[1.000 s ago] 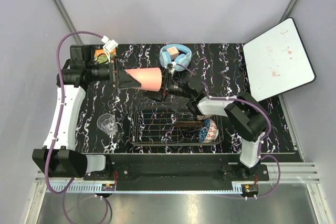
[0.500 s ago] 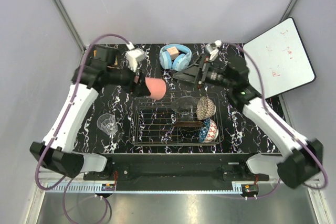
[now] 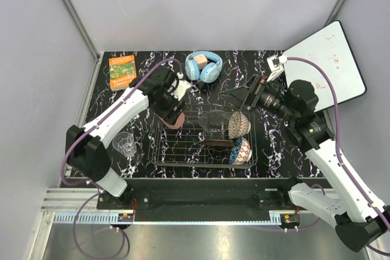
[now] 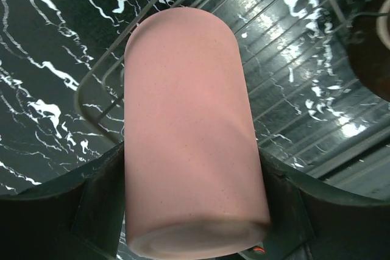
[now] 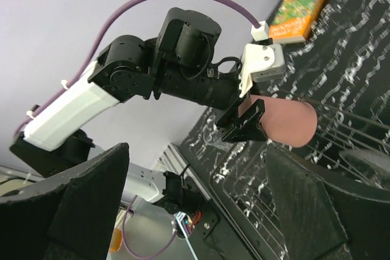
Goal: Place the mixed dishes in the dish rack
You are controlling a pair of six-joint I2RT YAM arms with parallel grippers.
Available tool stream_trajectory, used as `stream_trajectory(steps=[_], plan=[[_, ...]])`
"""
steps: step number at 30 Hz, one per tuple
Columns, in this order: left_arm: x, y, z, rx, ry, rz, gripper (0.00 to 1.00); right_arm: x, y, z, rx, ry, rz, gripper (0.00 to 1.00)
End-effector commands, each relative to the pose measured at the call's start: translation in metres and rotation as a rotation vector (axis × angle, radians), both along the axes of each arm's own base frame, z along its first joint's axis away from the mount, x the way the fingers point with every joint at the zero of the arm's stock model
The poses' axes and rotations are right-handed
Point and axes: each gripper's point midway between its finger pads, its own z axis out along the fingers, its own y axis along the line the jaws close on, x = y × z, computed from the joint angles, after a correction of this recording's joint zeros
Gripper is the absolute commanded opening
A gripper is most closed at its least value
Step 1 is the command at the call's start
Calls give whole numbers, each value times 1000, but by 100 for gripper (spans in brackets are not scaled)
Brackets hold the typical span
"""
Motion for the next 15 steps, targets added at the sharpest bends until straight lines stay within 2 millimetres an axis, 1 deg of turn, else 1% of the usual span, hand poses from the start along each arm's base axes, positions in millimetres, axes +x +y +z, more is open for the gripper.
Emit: stream_trajectory(steps=[1,2,5,8,15], plan=[[11,0,-19,79,-28,-4,2,6,-2,-21,-36,40,-33,100],[8,0,-23,85,-17,-6,1,6,-2,-22,-39,41,-31,100],[2,-2,-26,92,-10,-27,1,5,-1,-24,-41,45,-28,100],[-5,-3,-28,91,3,-49,1,5,-1,-27,-46,47,-25,100],[-25,-1,-28,78,36,-82,1,9,3,-42,-58,89,-14,100]])
